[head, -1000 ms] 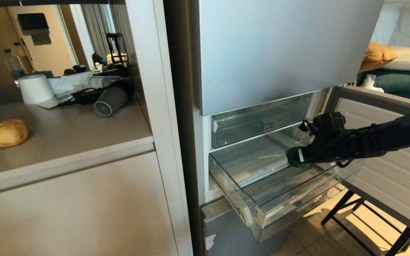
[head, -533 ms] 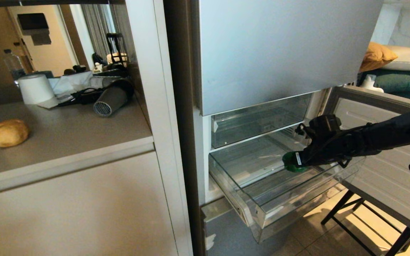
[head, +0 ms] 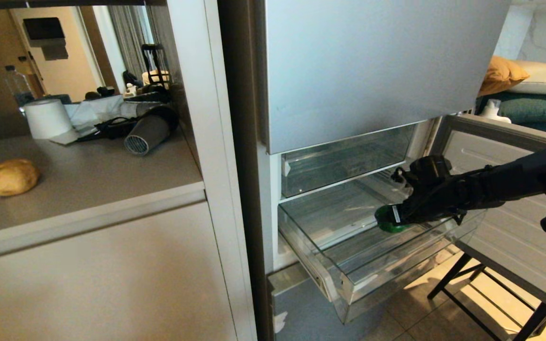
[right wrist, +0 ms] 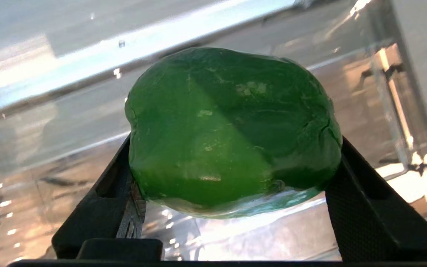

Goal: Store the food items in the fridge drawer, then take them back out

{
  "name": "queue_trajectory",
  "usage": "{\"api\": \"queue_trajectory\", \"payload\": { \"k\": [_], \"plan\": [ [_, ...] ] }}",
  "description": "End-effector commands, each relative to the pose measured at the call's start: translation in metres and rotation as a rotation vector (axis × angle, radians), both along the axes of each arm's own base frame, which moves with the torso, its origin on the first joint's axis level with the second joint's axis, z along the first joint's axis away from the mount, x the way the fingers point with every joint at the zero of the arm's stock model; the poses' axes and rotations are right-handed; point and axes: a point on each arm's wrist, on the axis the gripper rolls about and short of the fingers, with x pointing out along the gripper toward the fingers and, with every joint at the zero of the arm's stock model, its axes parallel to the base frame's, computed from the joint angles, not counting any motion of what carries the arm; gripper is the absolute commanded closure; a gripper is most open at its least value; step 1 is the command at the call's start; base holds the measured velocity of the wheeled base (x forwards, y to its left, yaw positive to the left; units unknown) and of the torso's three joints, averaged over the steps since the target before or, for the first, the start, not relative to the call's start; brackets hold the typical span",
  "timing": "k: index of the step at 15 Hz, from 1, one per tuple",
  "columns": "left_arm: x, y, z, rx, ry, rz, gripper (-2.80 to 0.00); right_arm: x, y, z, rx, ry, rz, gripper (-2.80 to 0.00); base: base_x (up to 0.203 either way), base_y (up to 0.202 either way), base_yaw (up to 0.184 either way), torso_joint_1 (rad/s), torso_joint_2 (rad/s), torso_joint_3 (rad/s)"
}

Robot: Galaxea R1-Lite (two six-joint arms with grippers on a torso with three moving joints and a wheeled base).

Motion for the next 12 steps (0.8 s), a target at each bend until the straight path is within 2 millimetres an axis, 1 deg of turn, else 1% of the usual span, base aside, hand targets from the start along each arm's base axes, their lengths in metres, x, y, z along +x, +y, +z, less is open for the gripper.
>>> {"api": "queue_trajectory", "payload": {
  "k": [1, 6, 7, 12],
  "plan": [
    [0.000, 0.000, -0.001, 0.000, 0.002, 0.000, 0.00, -0.001, 0.000, 0.000, 0.000, 0.007, 0.002, 0.00, 0.000, 0.000, 0.000, 0.000, 0.00, 0.000],
    [0.000, 0.000, -0.001, 0.000, 0.002, 0.000, 0.00, 0.001, 0.000, -0.006, -0.003, 0.019, 0.000, 0.00, 0.000, 0.000, 0.000, 0.000, 0.00, 0.000],
    [0.000, 0.000, -0.001, 0.000, 0.002, 0.000, 0.00, 0.002, 0.000, -0.006, -0.002, 0.018, 0.000, -2.80, 0.000, 0.000, 0.000, 0.000, 0.00, 0.000],
    [0.000, 0.000, -0.001, 0.000, 0.002, 0.000, 0.00, 0.004, 0.000, -0.010, -0.001, 0.025, -0.002, -2.80, 0.000, 0.000, 0.000, 0.000, 0.00, 0.000]
  ]
}}
